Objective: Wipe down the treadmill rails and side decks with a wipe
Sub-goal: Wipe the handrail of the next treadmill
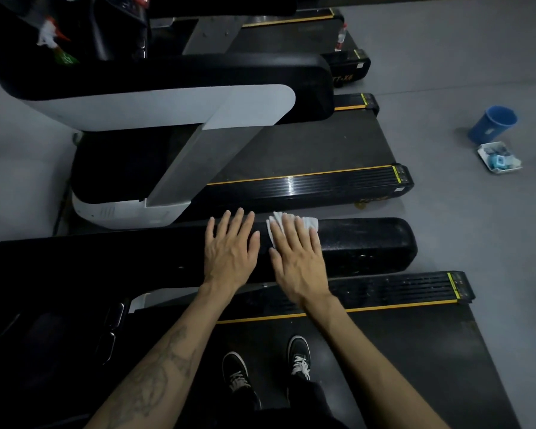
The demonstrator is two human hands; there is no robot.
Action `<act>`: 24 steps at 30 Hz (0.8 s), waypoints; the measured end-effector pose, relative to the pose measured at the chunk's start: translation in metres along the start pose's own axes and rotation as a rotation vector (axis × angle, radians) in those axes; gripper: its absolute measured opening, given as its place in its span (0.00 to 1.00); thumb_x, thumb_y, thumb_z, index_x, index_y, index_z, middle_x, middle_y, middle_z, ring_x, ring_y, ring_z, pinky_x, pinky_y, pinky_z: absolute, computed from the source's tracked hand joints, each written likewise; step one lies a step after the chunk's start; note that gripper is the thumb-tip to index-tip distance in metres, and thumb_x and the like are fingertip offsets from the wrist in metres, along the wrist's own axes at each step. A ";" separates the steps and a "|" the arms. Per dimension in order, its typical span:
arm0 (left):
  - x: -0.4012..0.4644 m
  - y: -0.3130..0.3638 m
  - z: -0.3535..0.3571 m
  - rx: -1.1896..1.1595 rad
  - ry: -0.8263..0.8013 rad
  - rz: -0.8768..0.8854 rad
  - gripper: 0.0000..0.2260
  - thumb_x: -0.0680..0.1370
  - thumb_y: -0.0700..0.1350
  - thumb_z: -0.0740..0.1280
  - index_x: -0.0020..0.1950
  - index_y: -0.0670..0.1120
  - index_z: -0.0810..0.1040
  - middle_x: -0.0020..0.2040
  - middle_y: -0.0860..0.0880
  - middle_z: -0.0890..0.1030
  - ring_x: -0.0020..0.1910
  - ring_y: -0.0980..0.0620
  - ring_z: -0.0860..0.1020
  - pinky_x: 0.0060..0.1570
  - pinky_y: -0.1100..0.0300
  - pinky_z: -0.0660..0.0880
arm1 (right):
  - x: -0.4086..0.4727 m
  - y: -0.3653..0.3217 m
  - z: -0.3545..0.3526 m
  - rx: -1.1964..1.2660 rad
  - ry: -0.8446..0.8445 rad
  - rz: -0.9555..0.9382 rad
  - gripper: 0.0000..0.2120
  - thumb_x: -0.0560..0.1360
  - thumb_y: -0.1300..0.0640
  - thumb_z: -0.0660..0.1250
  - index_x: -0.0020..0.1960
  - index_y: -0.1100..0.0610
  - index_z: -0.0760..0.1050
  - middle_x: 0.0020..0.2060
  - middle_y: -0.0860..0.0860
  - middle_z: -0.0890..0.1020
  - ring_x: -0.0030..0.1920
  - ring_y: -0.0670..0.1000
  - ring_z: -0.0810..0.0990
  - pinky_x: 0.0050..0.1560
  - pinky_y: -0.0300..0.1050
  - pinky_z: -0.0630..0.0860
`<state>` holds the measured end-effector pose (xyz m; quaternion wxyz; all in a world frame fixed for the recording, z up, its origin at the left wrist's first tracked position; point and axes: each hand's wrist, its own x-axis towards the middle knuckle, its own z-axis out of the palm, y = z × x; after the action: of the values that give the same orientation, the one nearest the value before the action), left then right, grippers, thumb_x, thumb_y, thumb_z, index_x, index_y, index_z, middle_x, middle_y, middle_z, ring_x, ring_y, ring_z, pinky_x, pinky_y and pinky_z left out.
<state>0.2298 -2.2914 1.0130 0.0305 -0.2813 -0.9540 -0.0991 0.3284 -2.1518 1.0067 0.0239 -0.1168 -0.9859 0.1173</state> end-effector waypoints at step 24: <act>-0.005 0.003 -0.003 0.000 -0.050 -0.009 0.29 0.85 0.60 0.44 0.80 0.51 0.66 0.80 0.47 0.67 0.80 0.43 0.62 0.79 0.39 0.54 | -0.033 -0.017 0.020 0.036 0.098 0.113 0.32 0.85 0.44 0.46 0.84 0.58 0.48 0.83 0.59 0.46 0.83 0.60 0.42 0.82 0.61 0.46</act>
<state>0.2360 -2.2919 1.0155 0.0060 -0.2793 -0.9558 -0.0920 0.3550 -2.1805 0.9910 0.0674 -0.1775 -0.9731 0.1304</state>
